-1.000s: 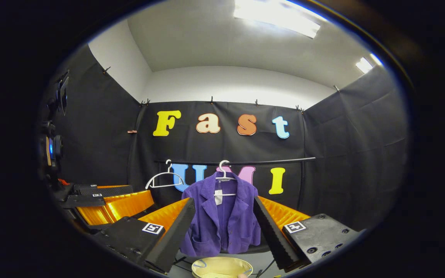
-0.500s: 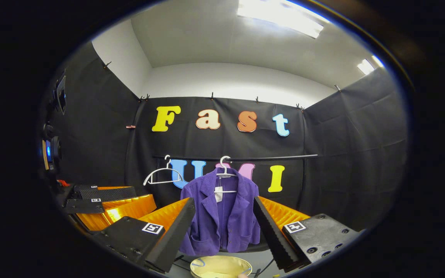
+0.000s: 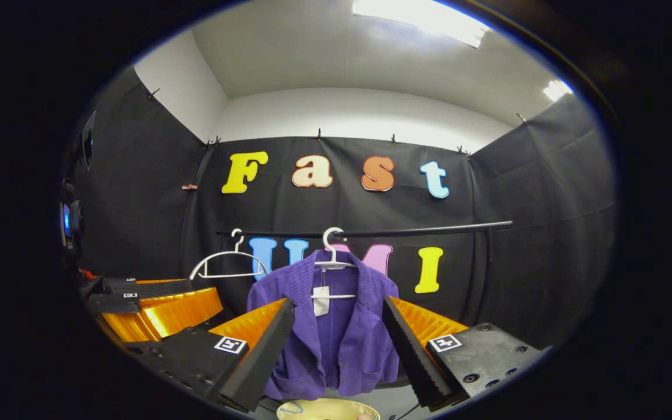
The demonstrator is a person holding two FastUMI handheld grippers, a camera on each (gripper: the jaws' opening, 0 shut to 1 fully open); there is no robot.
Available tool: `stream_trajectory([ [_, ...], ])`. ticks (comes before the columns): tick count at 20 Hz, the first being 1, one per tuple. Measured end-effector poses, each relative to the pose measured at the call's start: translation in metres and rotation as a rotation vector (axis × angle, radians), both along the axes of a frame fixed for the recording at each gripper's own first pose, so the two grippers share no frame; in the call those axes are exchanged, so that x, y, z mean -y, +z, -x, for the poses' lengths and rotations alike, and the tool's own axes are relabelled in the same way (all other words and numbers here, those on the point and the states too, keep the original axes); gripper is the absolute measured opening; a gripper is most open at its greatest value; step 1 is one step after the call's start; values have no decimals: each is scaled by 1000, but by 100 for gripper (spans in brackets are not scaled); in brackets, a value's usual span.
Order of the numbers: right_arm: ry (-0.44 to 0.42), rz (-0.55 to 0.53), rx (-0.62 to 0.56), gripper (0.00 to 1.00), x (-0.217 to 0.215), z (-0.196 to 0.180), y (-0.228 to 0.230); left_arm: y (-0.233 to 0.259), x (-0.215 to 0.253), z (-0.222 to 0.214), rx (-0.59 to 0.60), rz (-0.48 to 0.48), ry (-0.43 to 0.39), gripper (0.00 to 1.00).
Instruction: Grasp the clothes on the hanger with both hands and then place them into the laundry hamper below.
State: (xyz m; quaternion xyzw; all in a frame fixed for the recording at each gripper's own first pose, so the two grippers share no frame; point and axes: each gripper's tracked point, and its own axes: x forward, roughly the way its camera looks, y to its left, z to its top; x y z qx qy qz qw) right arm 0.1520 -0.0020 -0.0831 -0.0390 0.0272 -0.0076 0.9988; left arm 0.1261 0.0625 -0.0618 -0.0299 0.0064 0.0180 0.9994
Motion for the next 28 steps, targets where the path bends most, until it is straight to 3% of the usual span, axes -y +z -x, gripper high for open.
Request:
stream_trajectory([
  [4, 53, -37, -34, 97, 30, -64, -28, -42, -10, -68, -76, -24, 118, 95],
  [8, 70, -70, -88, 97, 61, -113, -67, -77, -1, -116, -116, -12, 120, 95],
  [10, 83, -94, -126, 97, 71, -132, -89, -89, -10, -132, -129, 8, 164, 95],
  [17, 162, -154, -221, 97, 71, -178, -143, -143, -32, -168, -231, 62, 262, 95],
  [21, 183, -212, -280, 97, 72, -198, -171, -157, -32, -189, -249, 53, 286, 95],
  [25, 207, -281, -310, 98, 61, -214, -189, -158, -56, -193, -231, 36, 369, 95],
  [28, 219, -278, -303, 98, 57, -228, -197, -157, -53, -198, -217, 114, 365, 95],
])
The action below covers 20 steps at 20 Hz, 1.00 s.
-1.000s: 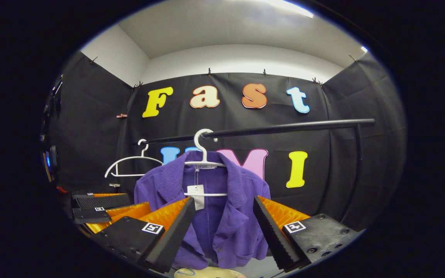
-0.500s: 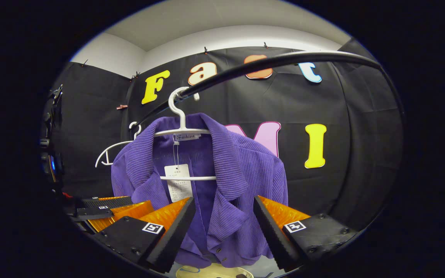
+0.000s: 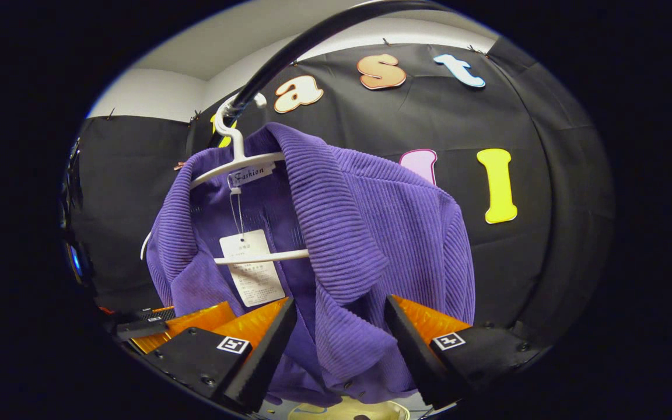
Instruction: Grasp the clothes on the hanger with both hands and then place them into the laundry hamper below.
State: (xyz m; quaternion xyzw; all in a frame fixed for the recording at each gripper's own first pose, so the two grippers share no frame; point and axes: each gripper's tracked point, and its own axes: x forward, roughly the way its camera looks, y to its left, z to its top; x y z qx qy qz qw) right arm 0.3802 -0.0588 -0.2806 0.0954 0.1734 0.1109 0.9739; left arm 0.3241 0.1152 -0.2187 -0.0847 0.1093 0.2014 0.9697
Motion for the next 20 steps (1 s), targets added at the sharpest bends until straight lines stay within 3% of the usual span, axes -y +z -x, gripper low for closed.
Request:
stream_trajectory([
  [4, -7, -13, 9, 92, 6, -19, -7, -3, -3, -16, -6, -41, 30, 92],
  [6, -14, -18, 8, 79, 11, -28, -12, -6, -8, -28, -5, -54, 51, 81],
  [9, -11, -28, -5, 54, 15, -50, -24, -8, -21, -35, -4, -36, 65, 78],
  [10, -19, -22, 9, 40, 22, -56, -24, -9, -28, -34, -8, -32, 82, 63],
  [11, 29, -38, 11, 27, 14, -60, -25, -10, -37, -30, -16, -29, 110, 48],
  [13, 122, -84, 7, 27, 3, -65, -25, -7, -45, -36, -16, -16, 108, 18],
  [15, 214, -188, -24, 27, 1, -66, -25, -7, -44, -34, -37, 5, 55, 11],
  [17, 332, -372, -86, 27, -9, -60, -14, -7, -44, -30, -64, 58, -3, 9],
  [20, 440, -548, -134, 26, -4, -50, -1, -10, -27, -20, -112, 273, -152, 10],
])
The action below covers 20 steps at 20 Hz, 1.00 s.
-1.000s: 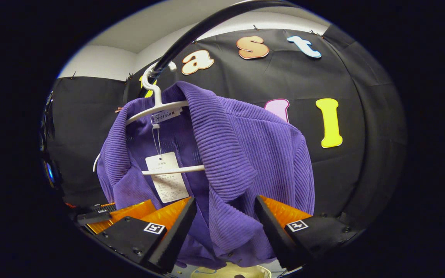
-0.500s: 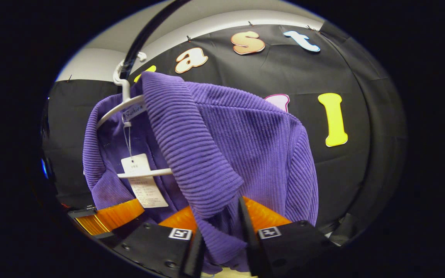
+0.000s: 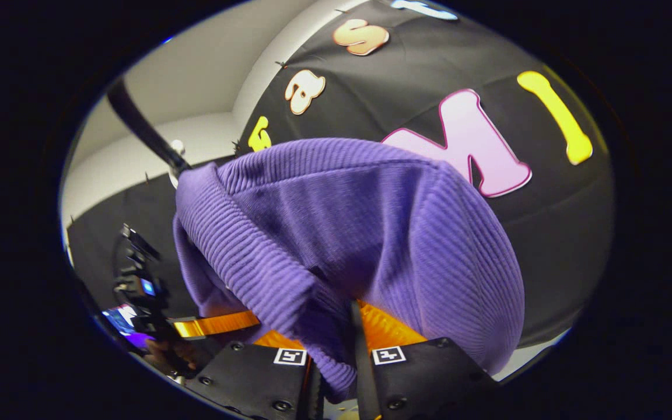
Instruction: Grasp the clothes on the hanger with both hands and then place them into the laundry hamper below.
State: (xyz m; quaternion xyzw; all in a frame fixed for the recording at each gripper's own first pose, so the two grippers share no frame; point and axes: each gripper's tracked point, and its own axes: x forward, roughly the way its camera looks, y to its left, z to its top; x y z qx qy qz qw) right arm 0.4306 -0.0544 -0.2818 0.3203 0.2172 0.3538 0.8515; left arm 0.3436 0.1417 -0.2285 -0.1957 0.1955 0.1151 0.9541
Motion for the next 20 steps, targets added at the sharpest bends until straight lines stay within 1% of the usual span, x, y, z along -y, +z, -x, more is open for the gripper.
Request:
stream_trajectory([
  [1, 43, -24, -4, 26, 2, 12, 2, 1, 3, 7, -7, 63, -28, 10],
  [2, 89, -23, 6, 26, 1, 21, 5, 6, 4, 13, -15, 86, -48, 10],
  [4, 188, -31, 37, 26, -6, 41, 19, 19, -4, 25, -17, 25, -55, 11],
  [6, 267, -93, 65, 26, -11, 59, 45, 32, 0, 37, -9, -32, -85, 11],
  [7, 291, -140, 79, 25, -10, 67, 59, 38, 6, 41, -5, -50, -109, 11],
  [9, 302, -251, 111, 25, -4, 67, 89, 54, 11, 49, 14, -68, -140, 10],
  [10, 288, -314, 126, 25, 2, 65, 106, 62, 13, 53, 26, -59, -155, 9],
  [11, 260, -356, 138, 25, 11, 62, 115, 72, 15, 56, 51, -34, -163, 10],
  [12, 231, -376, 145, 25, 17, 56, 119, 83, 17, 57, 84, 8, -166, 9],
  [14, 177, -414, 159, 25, 28, 45, 127, 109, 15, 61, 172, 103, -163, 10],
  [15, 151, -445, 161, 25, 34, 40, 134, 122, 8, 64, 219, 124, -149, 9],
  [16, 119, -474, 164, 25, 41, 34, 140, 135, -2, 65, 261, 115, -124, 9],
  [19, 10, -496, 182, 25, 58, 11, 146, 161, -34, 65, 322, 30, -44, 8],
  [20, -20, -512, 185, 19, 62, 5, 150, 168, -40, 63, 336, 7, -25, 8],
])
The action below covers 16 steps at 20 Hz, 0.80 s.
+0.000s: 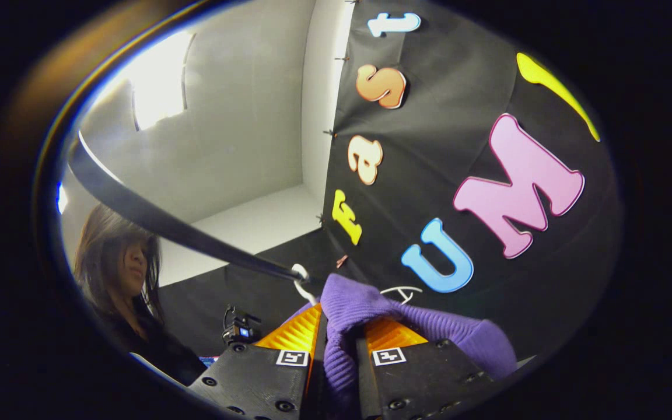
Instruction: Grasp the clothes on the hanger with both hands and then place them into the laundry hamper below.
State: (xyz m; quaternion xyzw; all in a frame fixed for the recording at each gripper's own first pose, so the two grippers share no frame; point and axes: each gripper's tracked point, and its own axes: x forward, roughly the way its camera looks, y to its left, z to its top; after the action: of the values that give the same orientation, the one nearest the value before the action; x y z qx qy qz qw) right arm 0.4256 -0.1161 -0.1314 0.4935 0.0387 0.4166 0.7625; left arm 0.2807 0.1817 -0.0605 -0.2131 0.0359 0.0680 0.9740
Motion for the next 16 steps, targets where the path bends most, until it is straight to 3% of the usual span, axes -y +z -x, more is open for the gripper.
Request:
stream_trajectory([
  [2, -56, -38, -8, 25, 8, -14, 10, 11, -16, -4, 26, -49, 62, 8],
  [4, -100, -54, -6, 25, 5, -25, 17, 24, -24, -9, 44, -79, 91, 9],
  [7, -96, -7, 4, 23, -16, -27, 19, 38, -46, -1, 38, -168, 172, 8],
  [10, -80, -27, -12, 23, -29, -35, 21, 36, -81, 6, -1, -222, 272, 8],
  [16, -119, -28, -42, 23, -28, -47, 15, -32, -118, -11, -154, -208, 309, 9],
])
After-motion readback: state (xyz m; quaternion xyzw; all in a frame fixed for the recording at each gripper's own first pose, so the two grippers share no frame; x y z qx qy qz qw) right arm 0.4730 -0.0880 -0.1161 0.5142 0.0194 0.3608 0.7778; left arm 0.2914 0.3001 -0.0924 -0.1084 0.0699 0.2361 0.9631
